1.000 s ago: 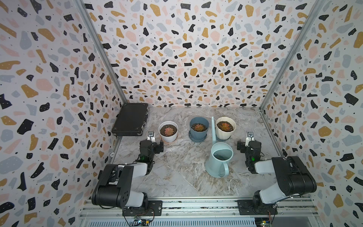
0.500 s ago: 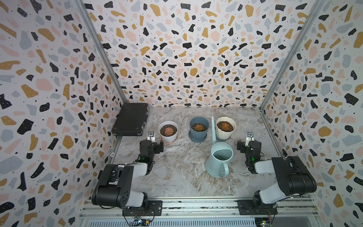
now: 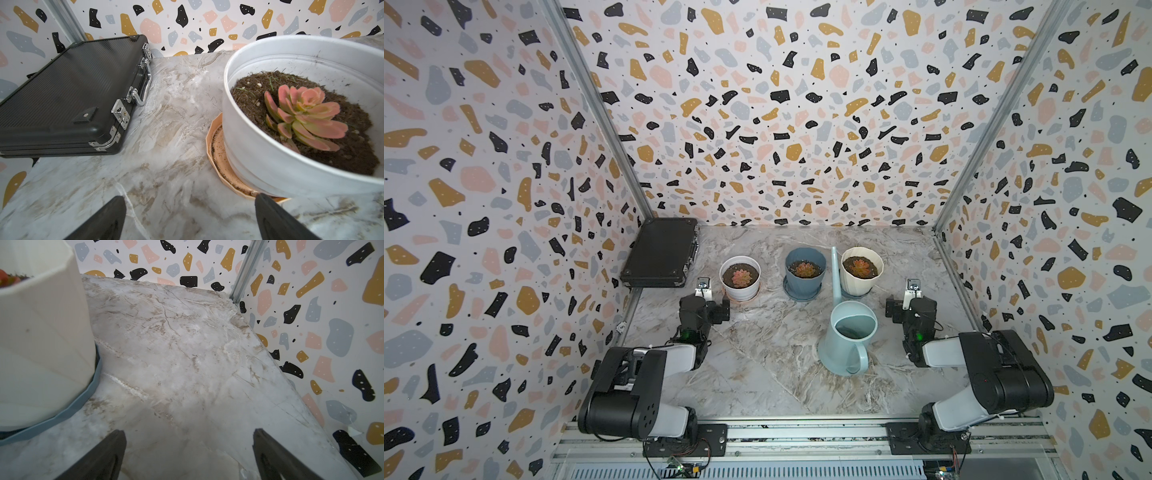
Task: Water the succulent around the soil edge
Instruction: Pick up the watering can from the center of the board.
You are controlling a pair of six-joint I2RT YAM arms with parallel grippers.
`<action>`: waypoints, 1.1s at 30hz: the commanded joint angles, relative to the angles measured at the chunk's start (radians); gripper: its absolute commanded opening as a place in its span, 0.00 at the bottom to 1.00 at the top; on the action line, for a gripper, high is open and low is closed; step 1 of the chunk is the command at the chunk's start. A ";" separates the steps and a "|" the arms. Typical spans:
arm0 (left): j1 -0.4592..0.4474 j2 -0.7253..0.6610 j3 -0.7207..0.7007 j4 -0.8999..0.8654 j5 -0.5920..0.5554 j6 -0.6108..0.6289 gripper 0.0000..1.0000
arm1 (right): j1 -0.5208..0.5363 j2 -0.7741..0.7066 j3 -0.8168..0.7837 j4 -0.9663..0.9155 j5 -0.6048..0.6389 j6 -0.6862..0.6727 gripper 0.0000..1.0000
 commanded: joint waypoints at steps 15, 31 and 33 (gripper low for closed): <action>-0.022 -0.122 0.436 -0.745 -0.123 -0.015 0.89 | -0.009 -0.233 0.321 -0.589 0.147 -0.104 1.00; -0.245 -0.279 0.699 -1.478 -0.274 -0.276 0.92 | 0.072 -0.344 0.842 -1.488 0.392 0.213 1.00; -0.266 -0.334 0.709 -1.542 -0.286 -0.345 0.93 | 0.097 -0.368 0.879 -1.534 0.370 0.247 1.00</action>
